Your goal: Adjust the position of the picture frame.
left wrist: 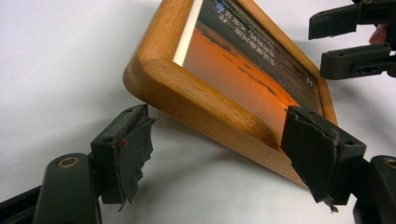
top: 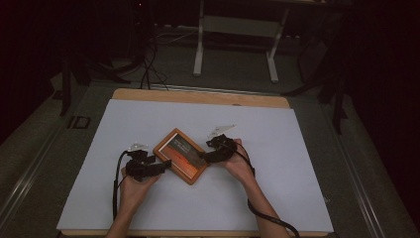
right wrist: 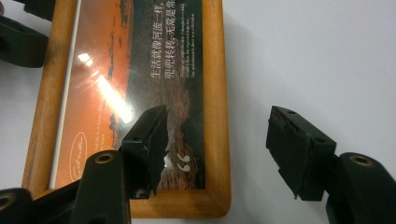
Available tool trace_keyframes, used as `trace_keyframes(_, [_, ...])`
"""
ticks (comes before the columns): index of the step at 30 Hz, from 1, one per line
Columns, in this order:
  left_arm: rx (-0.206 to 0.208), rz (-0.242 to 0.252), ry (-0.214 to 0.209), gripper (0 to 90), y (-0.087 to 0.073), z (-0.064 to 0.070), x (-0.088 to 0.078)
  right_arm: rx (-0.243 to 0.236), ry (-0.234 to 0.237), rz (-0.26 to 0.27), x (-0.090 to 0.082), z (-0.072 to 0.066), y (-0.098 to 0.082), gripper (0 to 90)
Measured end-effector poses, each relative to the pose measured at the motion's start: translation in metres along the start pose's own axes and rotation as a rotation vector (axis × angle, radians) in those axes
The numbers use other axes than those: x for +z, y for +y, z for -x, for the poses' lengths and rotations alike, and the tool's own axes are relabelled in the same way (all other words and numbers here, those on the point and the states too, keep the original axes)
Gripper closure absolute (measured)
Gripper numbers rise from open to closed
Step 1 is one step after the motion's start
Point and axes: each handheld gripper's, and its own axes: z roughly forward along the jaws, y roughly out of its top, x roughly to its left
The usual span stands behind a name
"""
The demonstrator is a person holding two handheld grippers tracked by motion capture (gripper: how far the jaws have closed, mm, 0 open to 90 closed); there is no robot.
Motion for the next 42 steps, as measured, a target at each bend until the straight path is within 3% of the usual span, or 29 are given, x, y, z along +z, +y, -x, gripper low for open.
trace_keyframes(12, [-0.033, -0.001, -0.047, 26.3, 0.002, -0.001, 0.012, -0.014, 0.026, -0.021, 0.009, 0.000, 0.005, 35.6])
trace_keyframes(20, [-0.051, -0.025, -0.092, 30.2, 0.002, -0.002, 0.019, 0.018, 0.116, -0.044, 0.019, 0.005, 0.009, 28.5])
trace_keyframes(25, [-0.057, -0.046, -0.100, 32.0, 0.006, -0.003, 0.021, 0.026, 0.144, -0.063, 0.024, 0.007, 0.009, 27.9])
trace_keyframes(27, [-0.065, -0.049, -0.108, 34.2, 0.007, -0.003, 0.022, 0.034, 0.191, -0.073, 0.027, 0.007, 0.008, 29.4])
trace_keyframes(32, [-0.014, -0.027, -0.082, 36.5, 0.011, 0.005, 0.016, 0.017, 0.190, -0.071, 0.023, 0.007, 0.009, 29.8])
trace_keyframes(37, [0.109, 0.022, -0.034, 42.4, 0.019, 0.030, 0.003, -0.009, 0.183, -0.047, 0.012, 0.007, 0.011, 31.2])
trace_keyframes(42, [0.225, 0.042, -0.071, 53.6, 0.023, 0.055, -0.006, -0.024, 0.214, 0.002, -0.003, 0.010, 0.011, 33.2])
